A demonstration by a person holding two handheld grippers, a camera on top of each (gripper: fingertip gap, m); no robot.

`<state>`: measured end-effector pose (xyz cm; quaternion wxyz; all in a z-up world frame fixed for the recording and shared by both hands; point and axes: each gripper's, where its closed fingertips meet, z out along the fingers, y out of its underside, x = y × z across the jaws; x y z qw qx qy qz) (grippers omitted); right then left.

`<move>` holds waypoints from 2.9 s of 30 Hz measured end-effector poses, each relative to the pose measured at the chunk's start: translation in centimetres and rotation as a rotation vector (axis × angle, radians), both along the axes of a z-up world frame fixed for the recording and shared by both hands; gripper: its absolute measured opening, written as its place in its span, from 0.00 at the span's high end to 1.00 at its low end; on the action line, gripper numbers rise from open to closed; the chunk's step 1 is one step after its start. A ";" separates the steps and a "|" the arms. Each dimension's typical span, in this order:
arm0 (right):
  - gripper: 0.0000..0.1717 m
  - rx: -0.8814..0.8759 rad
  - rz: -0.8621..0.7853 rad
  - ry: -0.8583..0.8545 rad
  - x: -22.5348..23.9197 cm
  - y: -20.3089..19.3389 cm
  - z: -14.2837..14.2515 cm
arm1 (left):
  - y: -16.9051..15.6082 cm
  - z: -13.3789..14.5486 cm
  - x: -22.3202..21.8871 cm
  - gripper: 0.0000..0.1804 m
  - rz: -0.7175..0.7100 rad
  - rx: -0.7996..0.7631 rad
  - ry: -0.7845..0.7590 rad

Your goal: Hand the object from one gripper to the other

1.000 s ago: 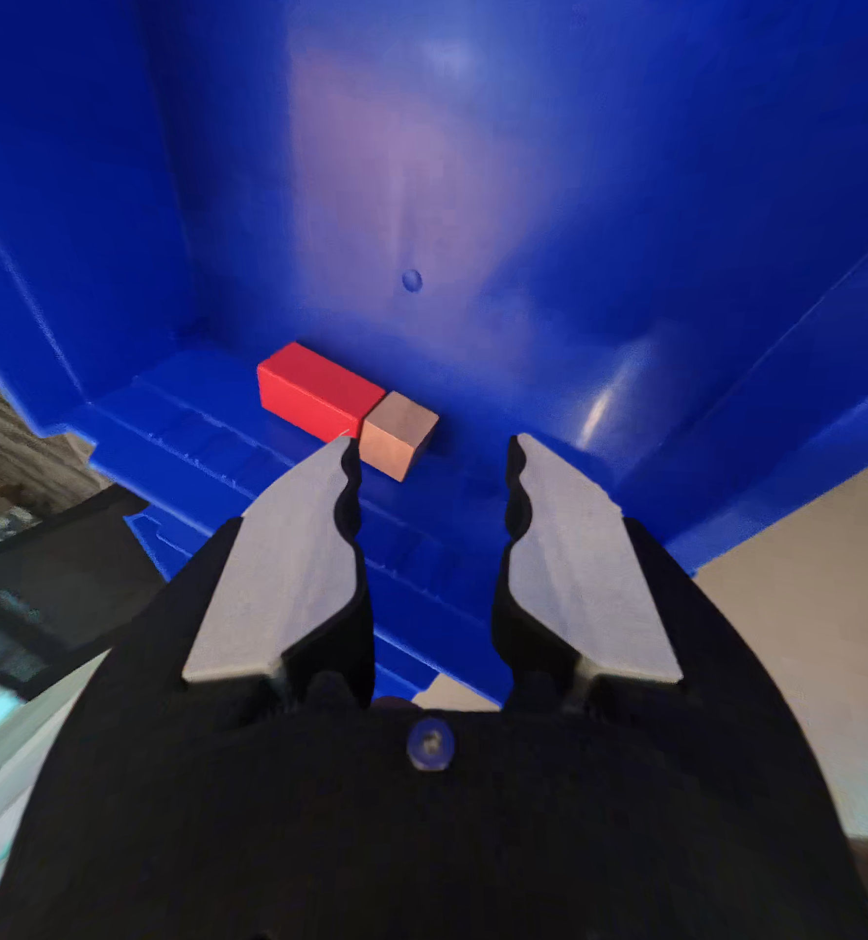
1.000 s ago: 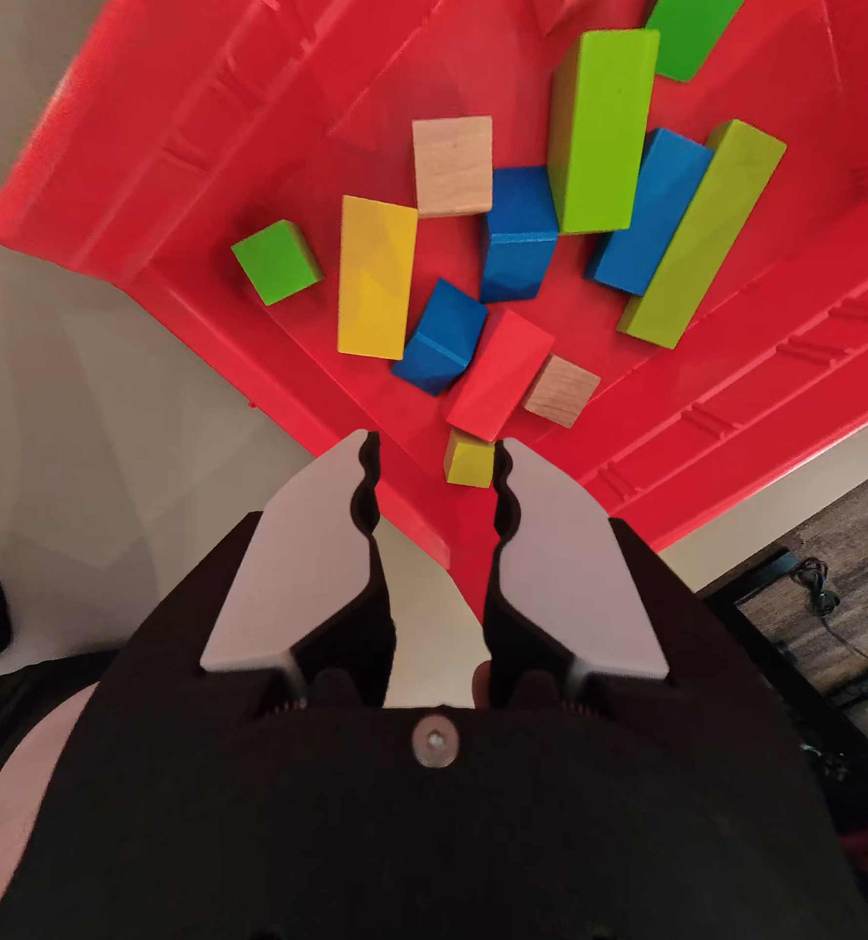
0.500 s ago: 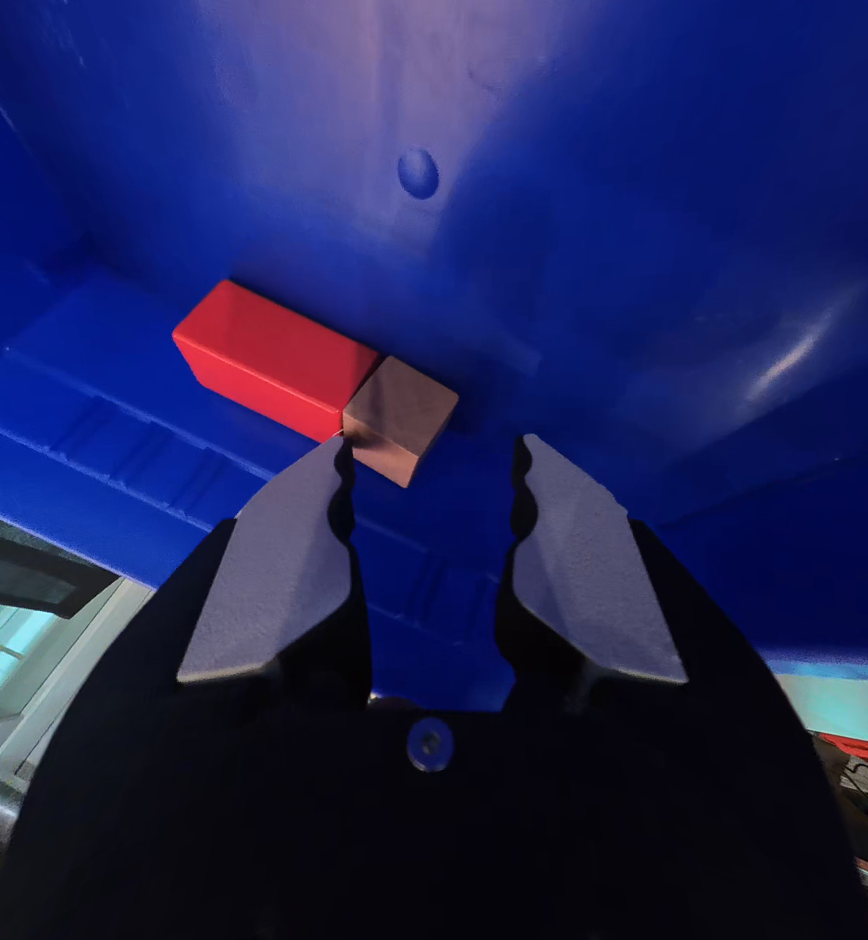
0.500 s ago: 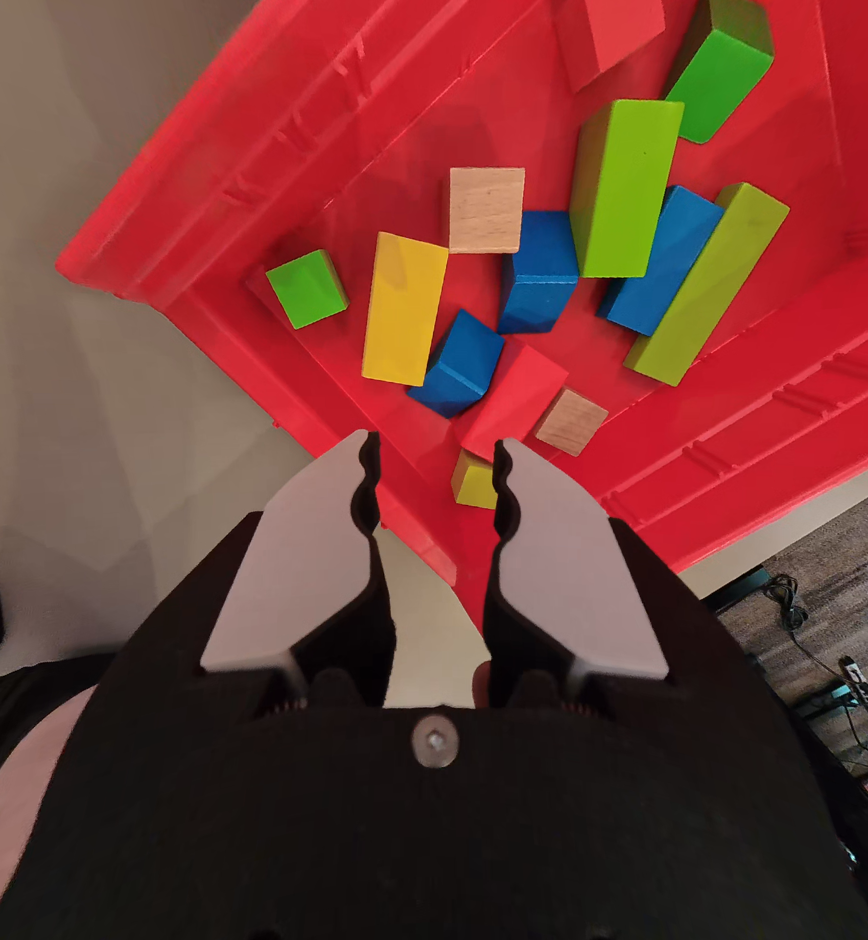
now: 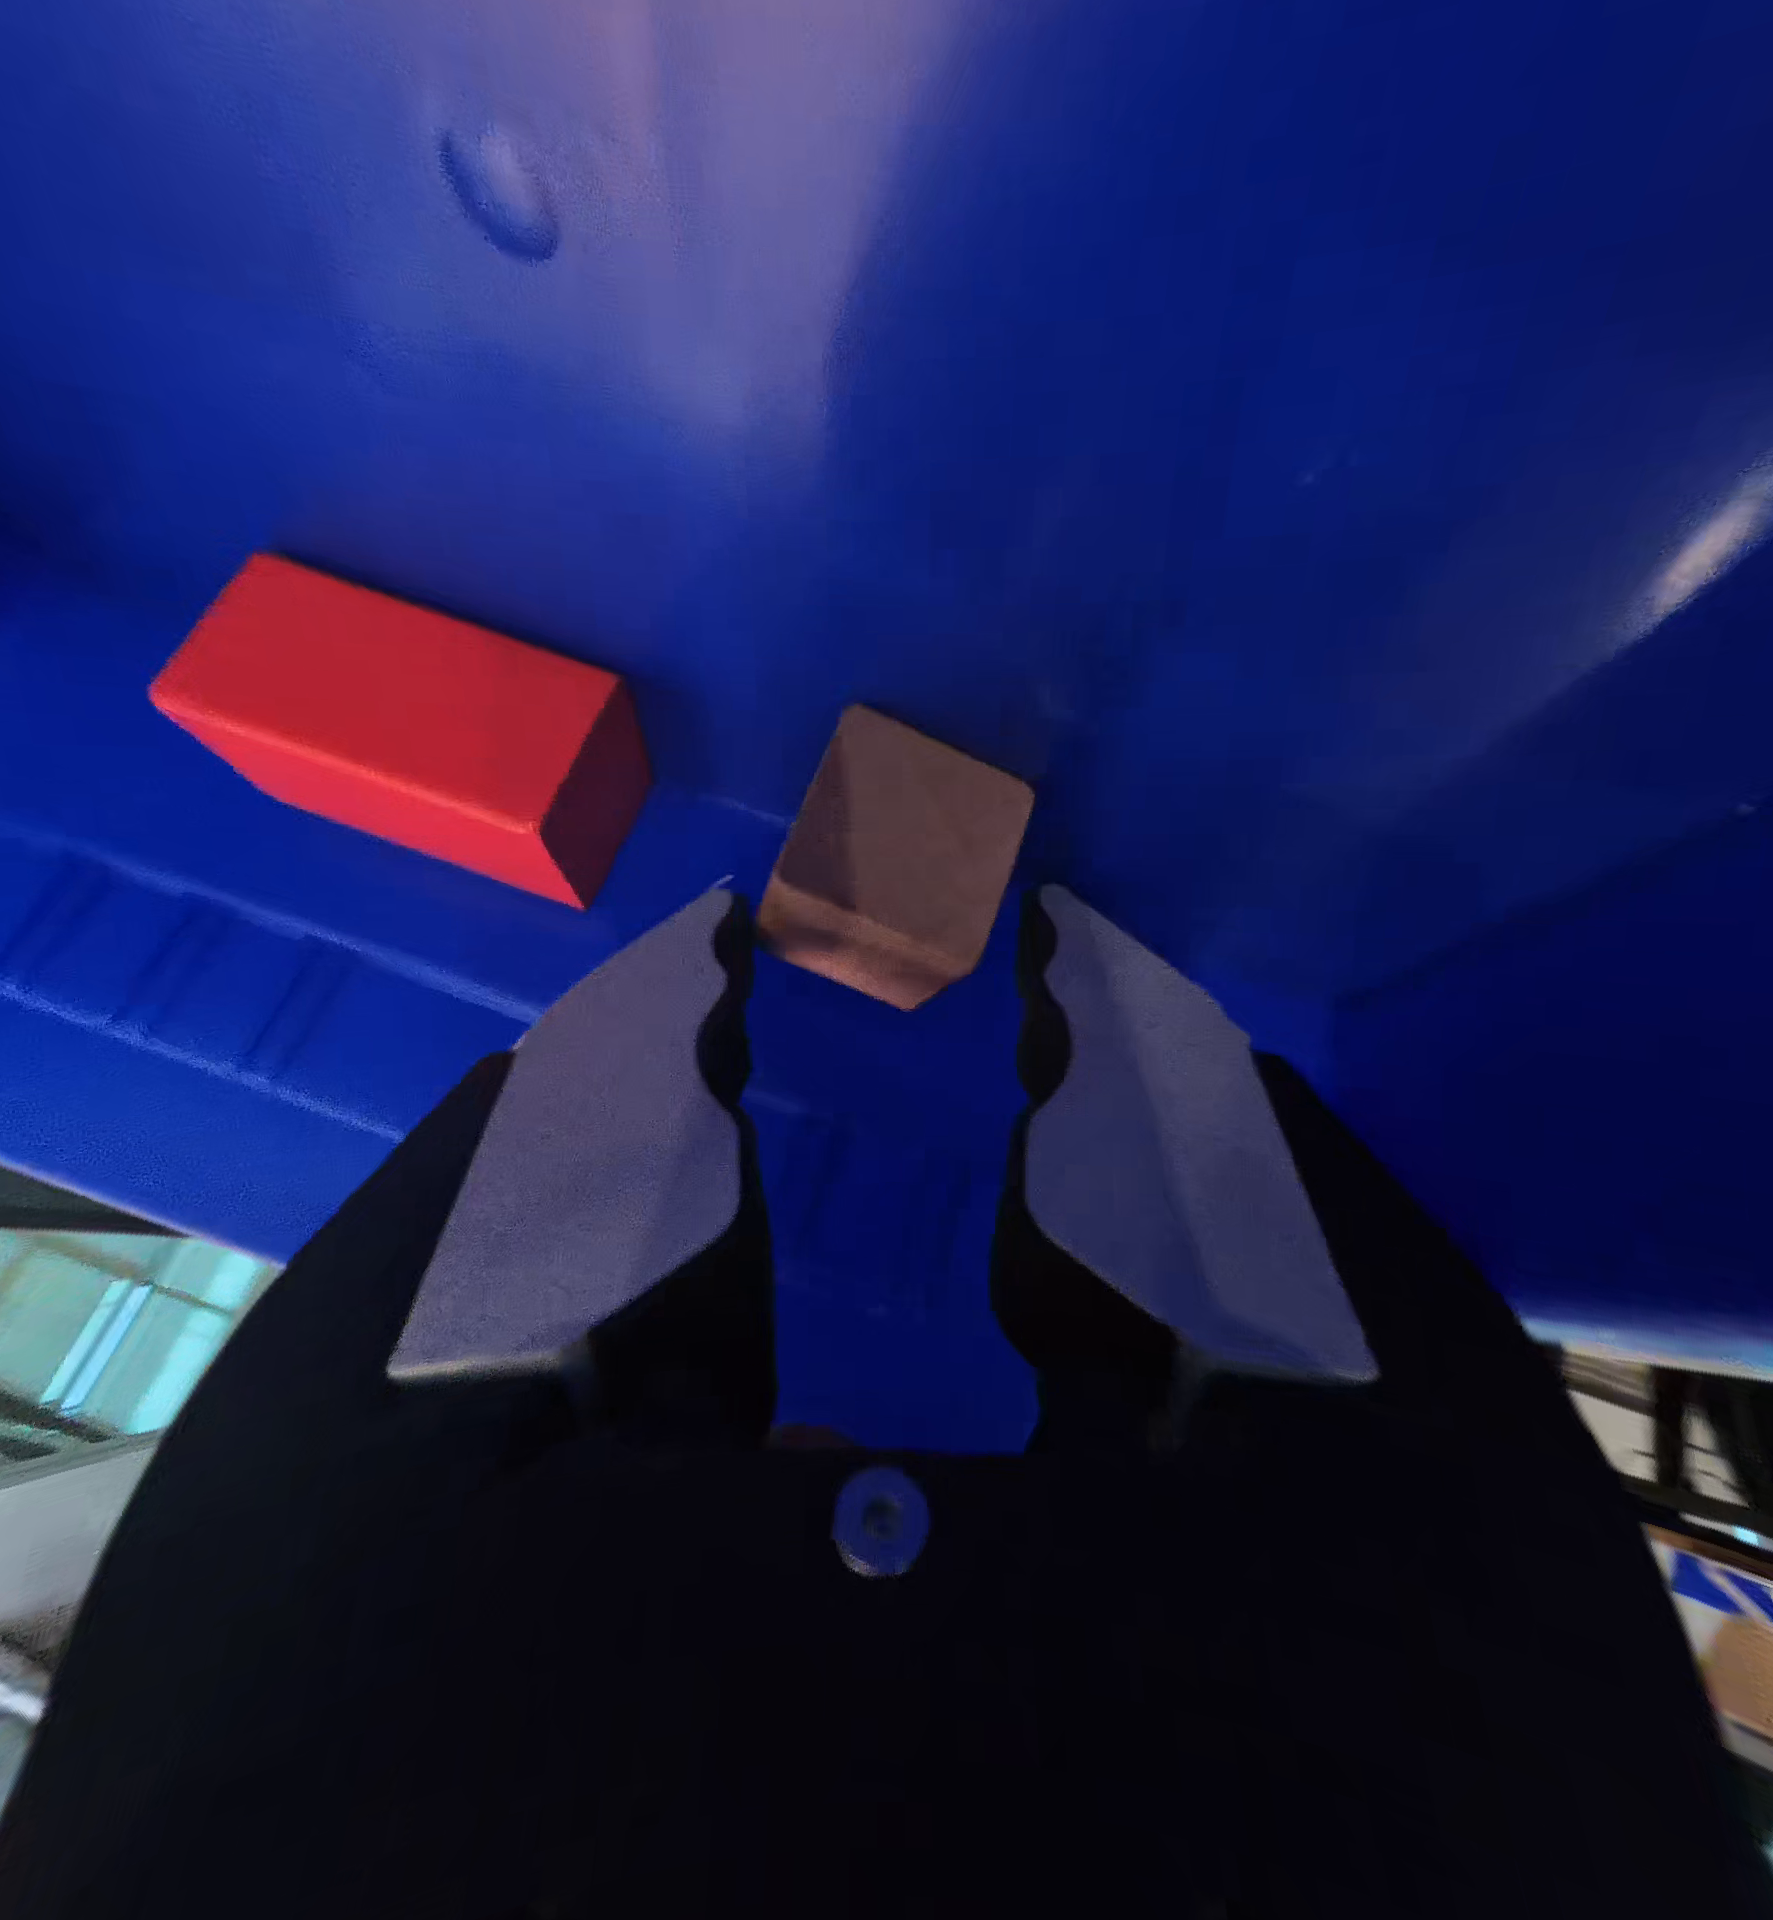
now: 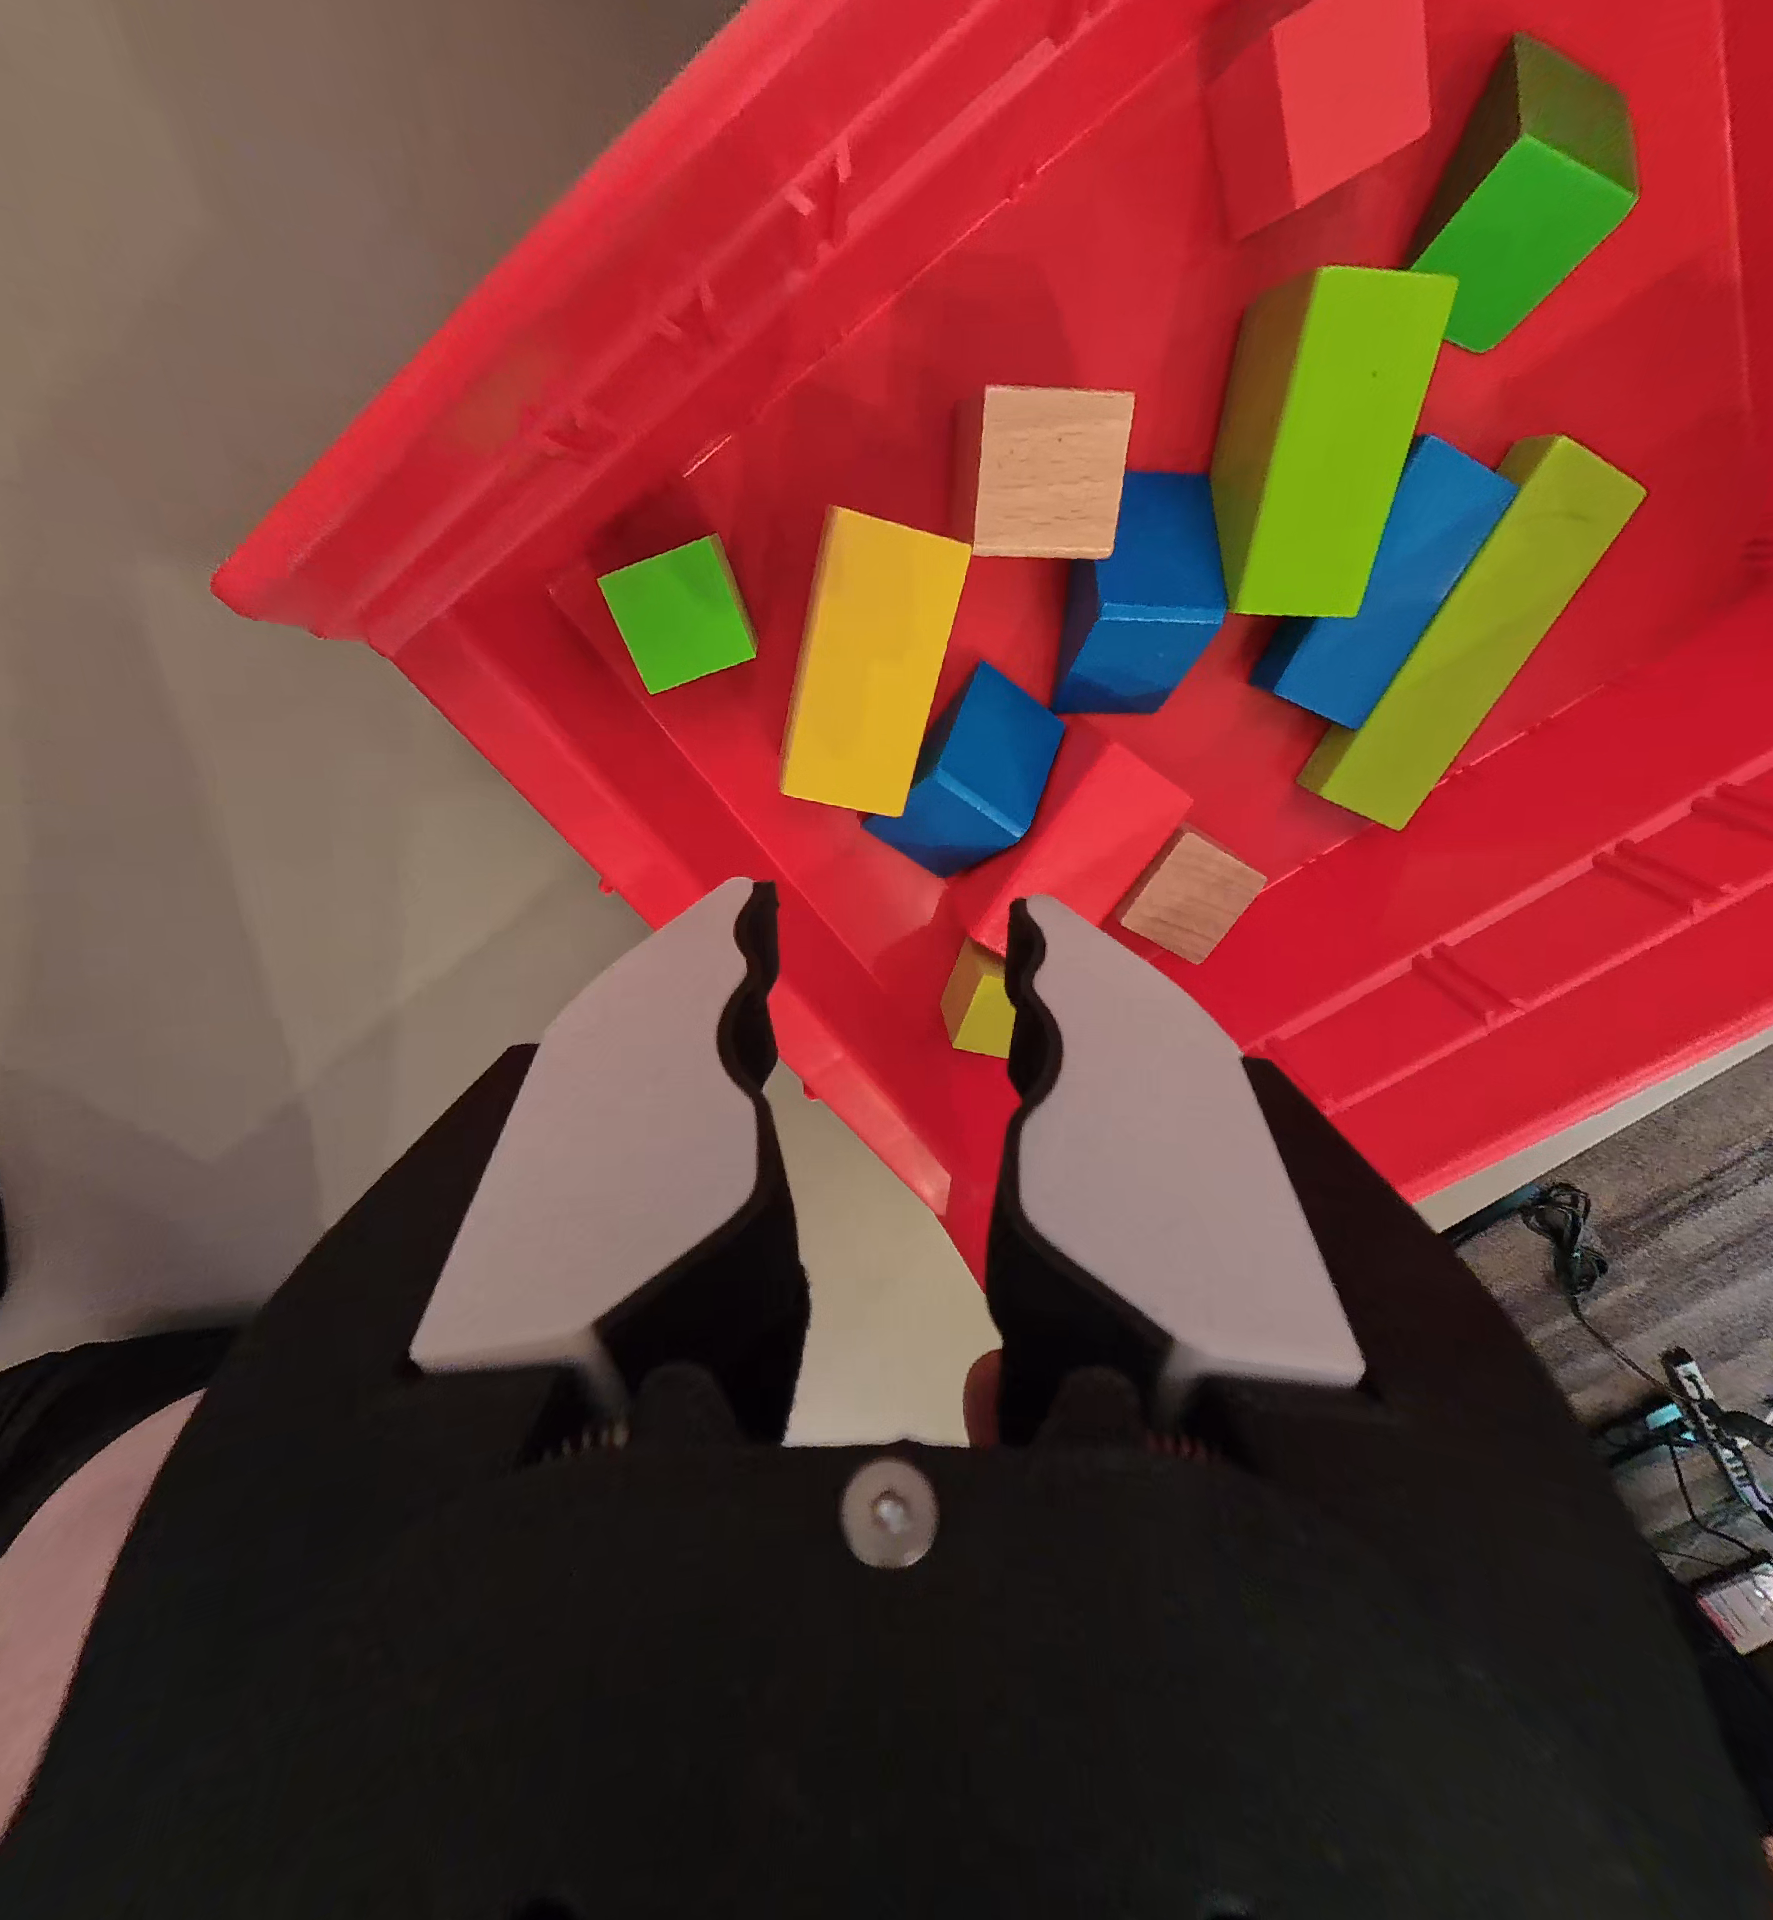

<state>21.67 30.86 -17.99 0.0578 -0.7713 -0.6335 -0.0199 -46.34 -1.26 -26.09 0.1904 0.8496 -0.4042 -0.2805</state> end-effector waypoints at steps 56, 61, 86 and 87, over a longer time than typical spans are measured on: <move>0.79 0.056 0.875 1.184 -24.6 -26.1 13.2 | 7.7 18.8 43.5 0.79 -0.299 0.899 -1.185; 0.82 0.020 0.867 1.228 -24.4 -26.3 13.7 | 7.5 18.9 44.0 0.79 -0.307 0.897 -1.192; 0.82 0.129 -0.291 0.212 -6.4 16.1 -3.2 | -0.1 15.3 28.3 0.86 0.124 1.066 -0.963; 0.83 0.120 -0.306 0.203 -6.4 16.6 -3.7 | -0.3 15.1 28.1 0.86 0.128 1.063 -0.961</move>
